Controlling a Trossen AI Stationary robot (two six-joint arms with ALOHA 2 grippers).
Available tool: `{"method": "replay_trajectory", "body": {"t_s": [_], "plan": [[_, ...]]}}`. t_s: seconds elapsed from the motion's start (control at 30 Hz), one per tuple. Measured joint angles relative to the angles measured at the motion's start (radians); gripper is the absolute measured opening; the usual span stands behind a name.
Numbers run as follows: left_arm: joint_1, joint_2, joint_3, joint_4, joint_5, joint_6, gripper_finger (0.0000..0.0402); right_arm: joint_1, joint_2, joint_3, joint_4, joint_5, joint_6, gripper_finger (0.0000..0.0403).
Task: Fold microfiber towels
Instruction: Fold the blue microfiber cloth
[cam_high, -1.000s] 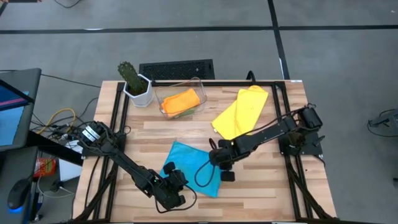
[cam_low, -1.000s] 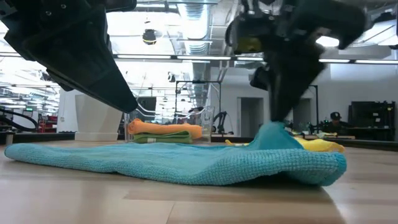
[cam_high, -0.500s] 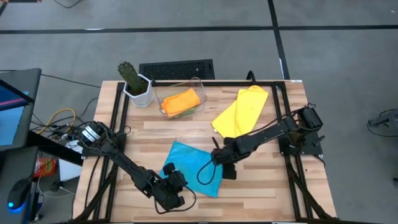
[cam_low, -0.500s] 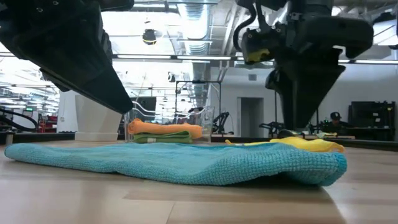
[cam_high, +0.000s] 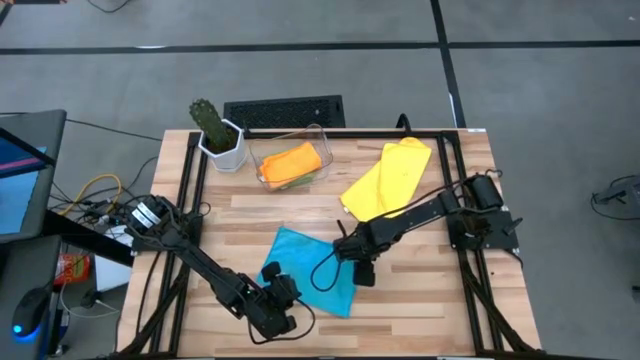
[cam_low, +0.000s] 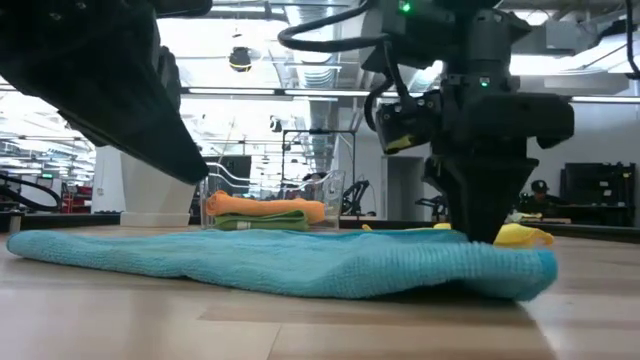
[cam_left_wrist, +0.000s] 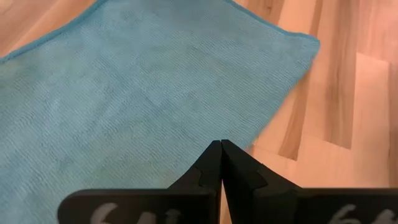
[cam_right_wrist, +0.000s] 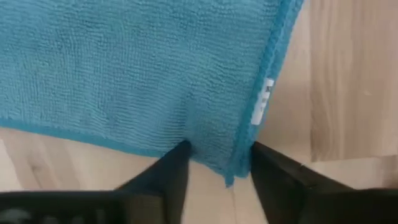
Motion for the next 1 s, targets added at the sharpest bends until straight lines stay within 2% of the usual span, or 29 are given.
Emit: {"method": "replay_trajectory", "body": {"t_s": [0.1,0.23,0.3,0.5,0.67,0.73,0.9,1.0], "plan": [[0.000,0.000,0.000,0.000,-0.016,0.001,0.0000,0.007,-0.006,-0.002,-0.001,0.014,0.001,0.0146],[0.000,0.000,0.000,0.000,-0.039,0.001,0.0000,0.005,-0.041,-0.009,-0.001,-0.005,0.007,0.0040],[0.000,0.000,0.000,0.000,-0.050,0.001,0.0000,0.002,-0.062,-0.015,-0.022,-0.021,0.003,0.0017],[0.001,0.000,0.000,0.001,-0.082,0.000,0.0000,-0.036,-0.114,-0.010,-0.064,-0.048,0.011,0.0035],[0.006,0.005,-0.004,0.037,-0.131,-0.002,0.0000,-0.081,-0.116,0.009,-0.062,-0.170,0.010,0.0015],[0.013,0.005,-0.025,0.096,-0.137,-0.003,0.0000,-0.101,-0.100,0.035,-0.052,-0.209,0.010,0.0015],[0.025,0.006,-0.107,0.249,-0.168,-0.005,0.0000,-0.128,-0.093,0.069,-0.035,-0.216,0.010,0.0032],[0.033,0.006,-0.174,0.395,-0.173,-0.014,0.0000,-0.149,-0.093,0.076,-0.036,-0.217,0.010,0.0027]]}}
